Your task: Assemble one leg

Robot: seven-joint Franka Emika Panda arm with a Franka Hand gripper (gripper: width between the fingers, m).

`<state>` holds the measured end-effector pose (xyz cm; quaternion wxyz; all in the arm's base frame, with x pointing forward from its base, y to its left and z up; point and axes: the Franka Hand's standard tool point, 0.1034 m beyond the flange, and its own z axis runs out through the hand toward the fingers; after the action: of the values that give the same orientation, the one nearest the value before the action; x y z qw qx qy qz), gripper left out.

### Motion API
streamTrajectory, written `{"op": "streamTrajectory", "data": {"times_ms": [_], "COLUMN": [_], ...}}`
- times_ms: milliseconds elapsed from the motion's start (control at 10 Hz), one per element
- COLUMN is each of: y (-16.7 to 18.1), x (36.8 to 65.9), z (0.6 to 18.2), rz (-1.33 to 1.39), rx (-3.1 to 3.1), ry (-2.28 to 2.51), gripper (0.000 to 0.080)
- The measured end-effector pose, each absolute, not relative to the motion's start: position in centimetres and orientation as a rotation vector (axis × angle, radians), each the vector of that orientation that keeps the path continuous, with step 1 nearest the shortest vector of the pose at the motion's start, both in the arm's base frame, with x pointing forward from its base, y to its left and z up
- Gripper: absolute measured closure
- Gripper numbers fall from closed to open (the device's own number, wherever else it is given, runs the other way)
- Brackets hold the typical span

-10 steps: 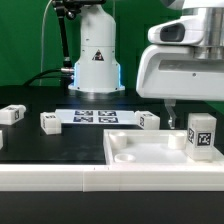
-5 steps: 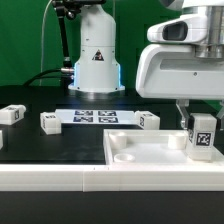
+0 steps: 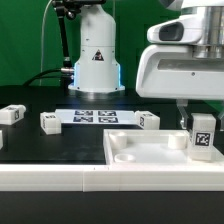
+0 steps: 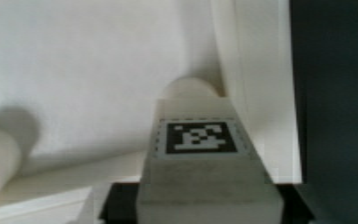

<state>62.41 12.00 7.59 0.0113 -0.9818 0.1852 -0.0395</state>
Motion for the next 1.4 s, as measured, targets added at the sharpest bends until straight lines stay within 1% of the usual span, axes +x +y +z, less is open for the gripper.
{"op": "streamTrajectory", "data": {"times_ms": [300, 800, 900, 1300, 1400], "y": [12.14, 11.97, 11.91, 11.83, 11.80], "x": [61.98, 61.89, 61.89, 61.91, 61.92], "z": [7.56, 7.45, 7.44, 7.41, 7.41], "rz": [-0.190, -0.137, -0.126, -0.094, -0.099], "rx": [-2.901, -2.396, -2.304, -2.178, -2.235], "ry": [1.084, 1.880, 1.984, 2.092, 2.034], "gripper": [0.0508, 0.0508, 0.0508, 0.0498, 0.0324]}}
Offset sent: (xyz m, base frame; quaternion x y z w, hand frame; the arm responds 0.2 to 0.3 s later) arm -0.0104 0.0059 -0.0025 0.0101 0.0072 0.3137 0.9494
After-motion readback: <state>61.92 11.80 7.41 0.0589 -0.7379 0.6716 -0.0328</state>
